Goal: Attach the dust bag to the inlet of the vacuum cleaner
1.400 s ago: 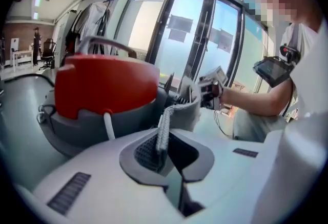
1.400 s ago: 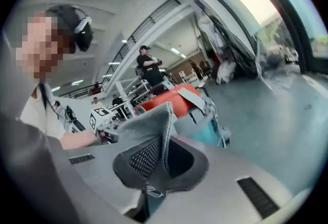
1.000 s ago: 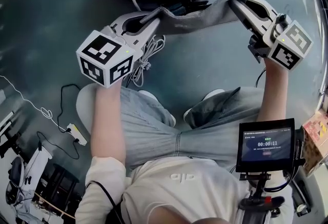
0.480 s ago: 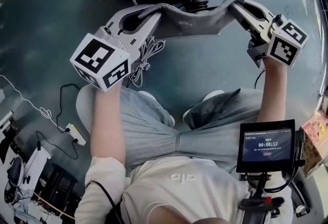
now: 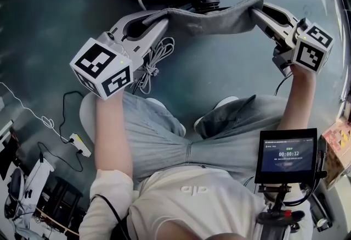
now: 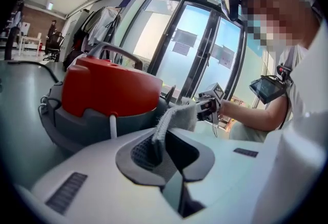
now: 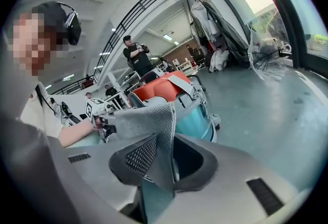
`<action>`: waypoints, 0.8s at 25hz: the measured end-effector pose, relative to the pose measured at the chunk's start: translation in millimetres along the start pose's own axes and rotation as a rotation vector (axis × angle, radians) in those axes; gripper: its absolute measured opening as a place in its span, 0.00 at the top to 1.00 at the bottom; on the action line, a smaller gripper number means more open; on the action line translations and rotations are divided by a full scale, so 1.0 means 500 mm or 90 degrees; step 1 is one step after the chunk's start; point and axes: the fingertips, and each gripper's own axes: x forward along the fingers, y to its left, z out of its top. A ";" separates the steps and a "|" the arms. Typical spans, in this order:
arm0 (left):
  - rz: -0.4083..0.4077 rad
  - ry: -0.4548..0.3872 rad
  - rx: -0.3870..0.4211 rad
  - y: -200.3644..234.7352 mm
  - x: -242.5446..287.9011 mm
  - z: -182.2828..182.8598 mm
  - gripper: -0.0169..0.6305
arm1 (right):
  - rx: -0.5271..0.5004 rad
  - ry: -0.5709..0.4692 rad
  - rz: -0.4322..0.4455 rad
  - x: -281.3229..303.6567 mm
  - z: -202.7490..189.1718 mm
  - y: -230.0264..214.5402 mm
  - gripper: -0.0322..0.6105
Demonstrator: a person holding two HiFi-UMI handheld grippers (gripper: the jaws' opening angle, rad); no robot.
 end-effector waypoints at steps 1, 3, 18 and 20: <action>-0.003 0.004 0.005 -0.002 -0.002 0.000 0.94 | -0.007 -0.008 0.003 -0.004 0.005 0.002 0.83; -0.016 0.006 0.019 -0.010 -0.012 0.003 0.94 | -0.011 -0.049 0.010 -0.021 0.029 0.008 0.81; -0.044 -0.113 0.062 -0.047 -0.060 0.088 0.71 | -0.043 -0.273 0.024 -0.101 0.162 0.027 0.68; -0.022 -0.124 0.072 -0.039 -0.062 0.095 0.71 | -0.062 -0.266 -0.004 -0.097 0.161 0.018 0.68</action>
